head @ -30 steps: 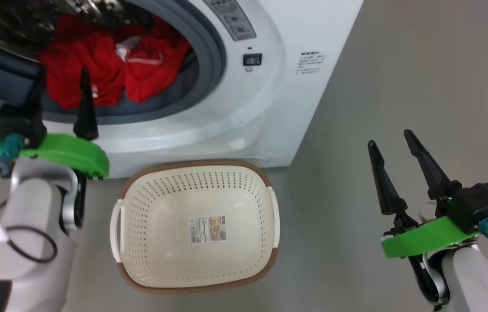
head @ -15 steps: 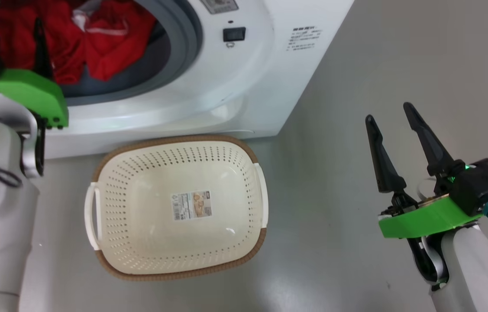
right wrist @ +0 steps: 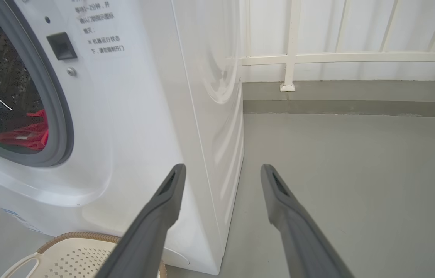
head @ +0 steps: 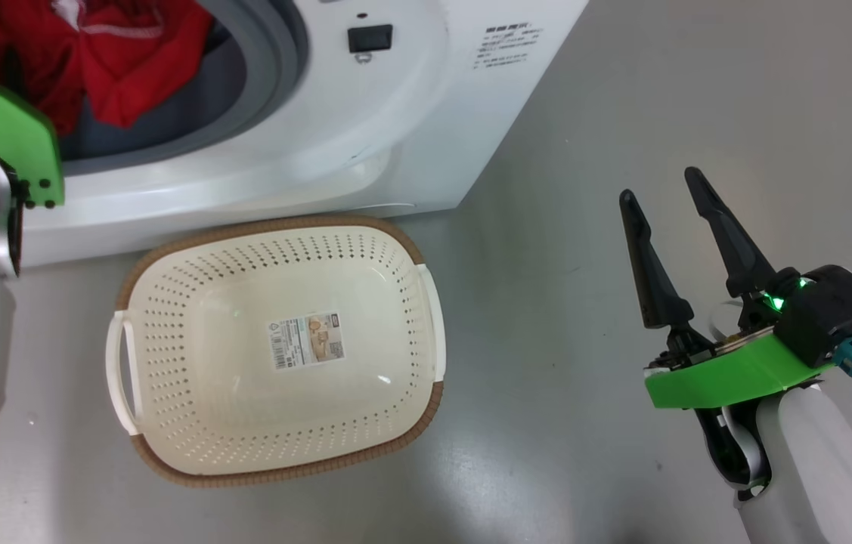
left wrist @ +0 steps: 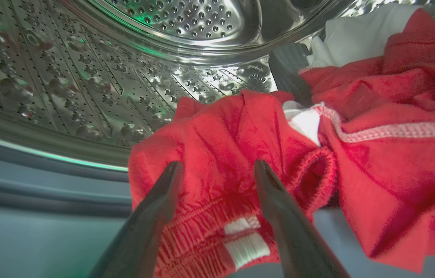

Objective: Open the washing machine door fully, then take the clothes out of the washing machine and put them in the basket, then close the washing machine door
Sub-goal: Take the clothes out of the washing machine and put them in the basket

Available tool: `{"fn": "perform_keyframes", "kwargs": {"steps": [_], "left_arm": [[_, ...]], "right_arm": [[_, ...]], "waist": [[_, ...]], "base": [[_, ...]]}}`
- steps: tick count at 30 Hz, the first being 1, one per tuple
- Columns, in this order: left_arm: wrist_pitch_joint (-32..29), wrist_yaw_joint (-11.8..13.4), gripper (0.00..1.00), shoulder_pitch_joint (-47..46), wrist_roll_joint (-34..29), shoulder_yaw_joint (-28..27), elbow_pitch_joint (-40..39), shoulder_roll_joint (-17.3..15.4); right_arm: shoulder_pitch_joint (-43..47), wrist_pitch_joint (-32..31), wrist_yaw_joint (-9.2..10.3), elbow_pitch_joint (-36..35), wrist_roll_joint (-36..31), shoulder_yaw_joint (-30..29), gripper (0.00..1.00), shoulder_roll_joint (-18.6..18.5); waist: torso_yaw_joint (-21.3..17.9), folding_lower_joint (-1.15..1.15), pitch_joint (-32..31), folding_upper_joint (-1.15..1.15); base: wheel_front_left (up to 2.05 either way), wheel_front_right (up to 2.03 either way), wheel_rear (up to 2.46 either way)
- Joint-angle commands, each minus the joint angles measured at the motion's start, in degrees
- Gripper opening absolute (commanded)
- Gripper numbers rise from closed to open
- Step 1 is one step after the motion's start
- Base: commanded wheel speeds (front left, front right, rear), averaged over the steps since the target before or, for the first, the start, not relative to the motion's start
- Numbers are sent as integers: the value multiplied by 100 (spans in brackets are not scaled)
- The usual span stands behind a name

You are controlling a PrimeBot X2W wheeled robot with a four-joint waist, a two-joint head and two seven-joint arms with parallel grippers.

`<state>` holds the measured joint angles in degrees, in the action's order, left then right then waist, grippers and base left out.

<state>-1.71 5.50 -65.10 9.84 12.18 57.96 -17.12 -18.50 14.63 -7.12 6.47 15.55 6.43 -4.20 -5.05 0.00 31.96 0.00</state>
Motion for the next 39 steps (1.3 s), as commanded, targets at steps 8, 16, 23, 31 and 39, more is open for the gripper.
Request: {"fn": "perform_keyframes", "kwargs": {"steps": [8, 16, 23, 31, 39], "left_arm": [[-443, -33, 100, -361, -71, 5, 229, -416], [-760, -27, 47, -512, -36, 70, 447, -470], [-457, -12, 0, -475, 74, 51, 398, -431], [471, 11, 0, -200, 388, -163, 234, -338], [1299, -101, 0, 50, 498, -190, 36, -332]], "right_arm": [[-69, 37, -36, -141, 197, 253, 100, 23], [-122, 37, -36, -184, 303, 336, 100, 46], [-137, 37, -36, -123, 340, 362, 100, 29], [-134, 37, -36, -62, 337, 350, 100, -33], [-115, 37, -36, -42, 316, 334, 100, -73]], "waist": [[-111, 0, 138, 0], [-185, 0, 238, 0], [-175, 0, 259, 0], [-61, 0, 213, 0], [51, 0, 105, 0]], "base": [[0, 0, 0], [0, 0, 0], [0, 0, 0], [0, 0, 0], [0, 0, 0]]}}
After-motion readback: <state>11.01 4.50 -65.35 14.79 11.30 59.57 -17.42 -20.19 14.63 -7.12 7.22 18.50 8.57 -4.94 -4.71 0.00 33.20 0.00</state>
